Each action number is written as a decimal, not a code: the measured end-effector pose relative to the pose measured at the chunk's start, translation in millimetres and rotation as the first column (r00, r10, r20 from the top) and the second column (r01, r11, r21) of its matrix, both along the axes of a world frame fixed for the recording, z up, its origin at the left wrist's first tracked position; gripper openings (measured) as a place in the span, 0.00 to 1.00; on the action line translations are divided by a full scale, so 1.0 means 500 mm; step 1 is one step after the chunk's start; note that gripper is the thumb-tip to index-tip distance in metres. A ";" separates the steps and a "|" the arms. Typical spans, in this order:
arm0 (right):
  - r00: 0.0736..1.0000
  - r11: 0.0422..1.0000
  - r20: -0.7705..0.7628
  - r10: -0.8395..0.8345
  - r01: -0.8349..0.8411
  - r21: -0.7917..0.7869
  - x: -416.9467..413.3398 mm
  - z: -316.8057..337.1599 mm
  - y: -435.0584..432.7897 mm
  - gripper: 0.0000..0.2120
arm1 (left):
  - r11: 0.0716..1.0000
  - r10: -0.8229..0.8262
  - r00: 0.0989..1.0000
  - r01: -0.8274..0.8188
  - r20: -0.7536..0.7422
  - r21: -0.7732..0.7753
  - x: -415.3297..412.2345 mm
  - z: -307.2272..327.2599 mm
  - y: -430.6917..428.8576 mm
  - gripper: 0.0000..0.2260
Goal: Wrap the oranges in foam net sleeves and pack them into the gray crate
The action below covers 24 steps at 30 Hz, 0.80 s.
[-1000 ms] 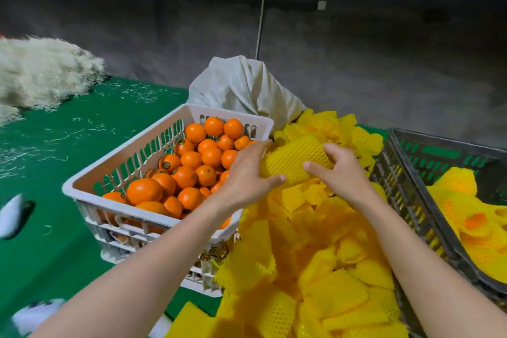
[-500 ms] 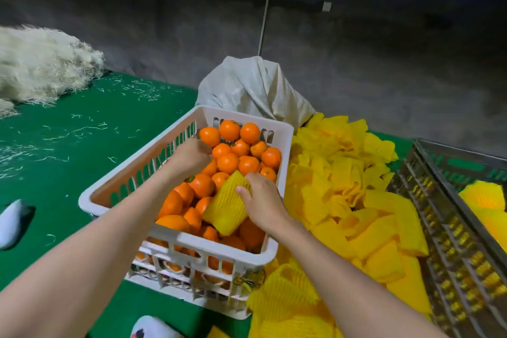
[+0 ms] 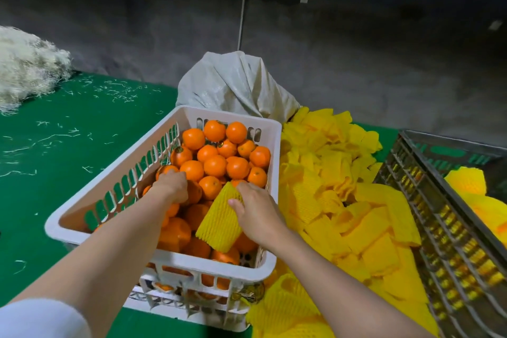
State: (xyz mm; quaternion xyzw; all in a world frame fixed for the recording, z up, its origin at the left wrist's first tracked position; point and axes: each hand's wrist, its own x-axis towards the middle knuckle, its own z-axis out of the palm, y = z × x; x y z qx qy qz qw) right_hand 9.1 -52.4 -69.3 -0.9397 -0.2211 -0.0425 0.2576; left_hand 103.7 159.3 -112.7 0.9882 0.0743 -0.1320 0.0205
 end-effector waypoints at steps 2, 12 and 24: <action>1.000 1.000 0.000 -0.007 0.007 0.027 -0.005 0.002 0.000 0.13 | 1.000 0.019 0.999 -0.019 0.032 0.008 -0.004 -0.001 -0.003 0.26; 1.000 0.995 -0.012 0.000 0.002 0.098 -0.019 0.012 -0.007 0.12 | 0.998 -0.025 0.999 0.024 0.025 0.059 -0.024 -0.006 -0.027 0.25; 1.000 0.996 0.002 -0.022 0.021 0.085 -0.009 0.001 -0.008 0.13 | 0.993 -0.054 0.988 0.068 0.142 -0.095 -0.010 -0.011 -0.037 0.24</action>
